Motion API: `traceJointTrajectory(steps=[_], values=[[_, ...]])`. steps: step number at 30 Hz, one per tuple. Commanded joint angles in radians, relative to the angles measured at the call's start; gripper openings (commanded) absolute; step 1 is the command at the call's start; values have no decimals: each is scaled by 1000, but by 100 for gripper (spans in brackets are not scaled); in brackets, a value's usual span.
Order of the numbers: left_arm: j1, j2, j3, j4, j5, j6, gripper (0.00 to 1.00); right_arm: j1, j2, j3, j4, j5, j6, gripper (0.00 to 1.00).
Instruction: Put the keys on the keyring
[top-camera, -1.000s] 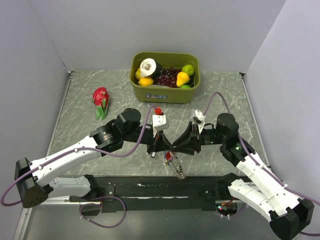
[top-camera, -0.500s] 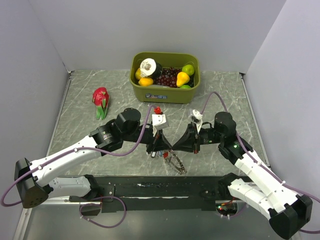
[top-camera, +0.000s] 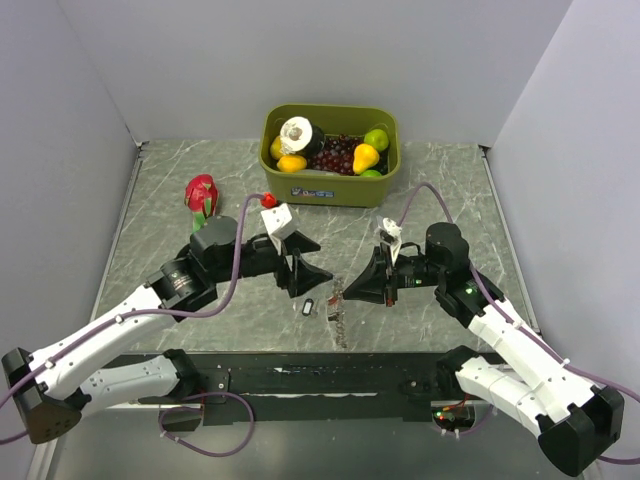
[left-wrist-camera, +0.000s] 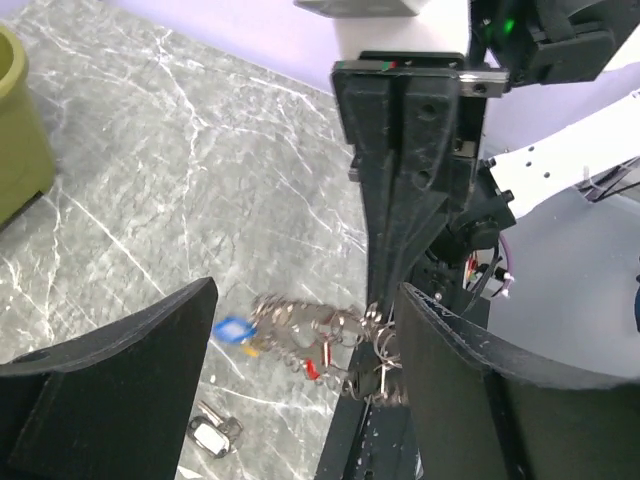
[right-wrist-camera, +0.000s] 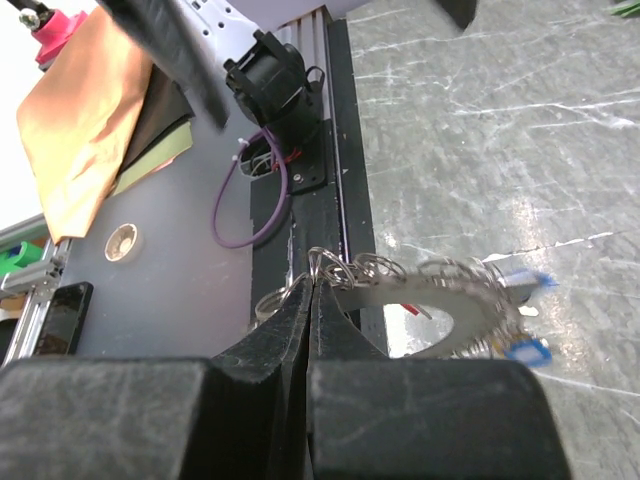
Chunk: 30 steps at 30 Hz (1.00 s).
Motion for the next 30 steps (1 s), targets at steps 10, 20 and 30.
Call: traceJointTrajectory(steps=[10, 20, 30], values=[[37, 123, -18, 147, 219, -102, 61, 8, -37, 40, 74, -10, 18, 0], [37, 128, -59, 240, 306, -112, 58, 8, -65, 27, 85, -1, 24, 0], [37, 141, -70, 227, 342, -96, 42, 7, -79, 36, 108, -15, 38, 0]])
